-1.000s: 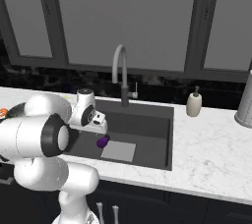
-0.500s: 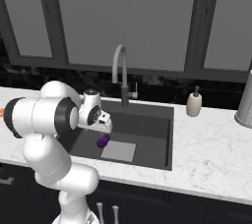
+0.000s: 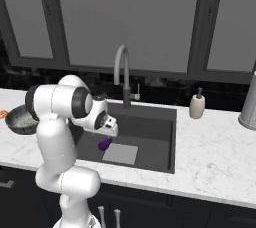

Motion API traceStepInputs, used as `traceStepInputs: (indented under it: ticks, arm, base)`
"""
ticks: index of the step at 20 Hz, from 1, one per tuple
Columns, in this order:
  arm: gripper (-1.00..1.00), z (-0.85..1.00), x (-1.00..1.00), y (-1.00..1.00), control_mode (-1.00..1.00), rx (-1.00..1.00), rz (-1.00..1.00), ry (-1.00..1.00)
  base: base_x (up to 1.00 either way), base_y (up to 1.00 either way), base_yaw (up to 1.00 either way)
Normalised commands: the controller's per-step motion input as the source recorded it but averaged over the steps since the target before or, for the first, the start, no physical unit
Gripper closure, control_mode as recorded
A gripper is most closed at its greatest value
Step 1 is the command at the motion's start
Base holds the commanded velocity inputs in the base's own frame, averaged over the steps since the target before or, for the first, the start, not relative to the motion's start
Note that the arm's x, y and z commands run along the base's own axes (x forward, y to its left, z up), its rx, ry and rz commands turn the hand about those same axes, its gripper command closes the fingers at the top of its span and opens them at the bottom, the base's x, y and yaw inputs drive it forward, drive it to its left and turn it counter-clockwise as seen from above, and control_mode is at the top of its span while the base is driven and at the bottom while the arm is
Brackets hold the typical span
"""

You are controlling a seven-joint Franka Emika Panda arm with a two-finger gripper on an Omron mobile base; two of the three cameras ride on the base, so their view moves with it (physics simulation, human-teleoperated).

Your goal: Pick the eggplant from the sink and place it in the bowl. Then pick the bowl and place it in the microwave. Then close the microwave door and press the start button.

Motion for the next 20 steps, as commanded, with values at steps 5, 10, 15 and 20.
traceStepInputs:
  ticks: [5, 10, 15, 20]
  arm:
    - [-1.0, -0.49, 0.38, 0.0, -1.0, 0.0, 0.0, 0.0]
    - [-1.0, -0.43, 0.22, 0.0, -1.0, 0.0, -0.01, 0.0]
    - [-1.0, -0.16, 0.0, 0.0, -1.0, 0.0, -0.05, 0.05]
    - [-1.0, -0.18, 0.0, 0.0, -1.0, 0.0, -0.05, 0.05]
  base:
    - [0.0, 0.0, 0.0]
    - [0.0, 0.0, 0.0]
    - [0.0, 0.0, 0.0]
    - [0.0, 0.0, 0.0]
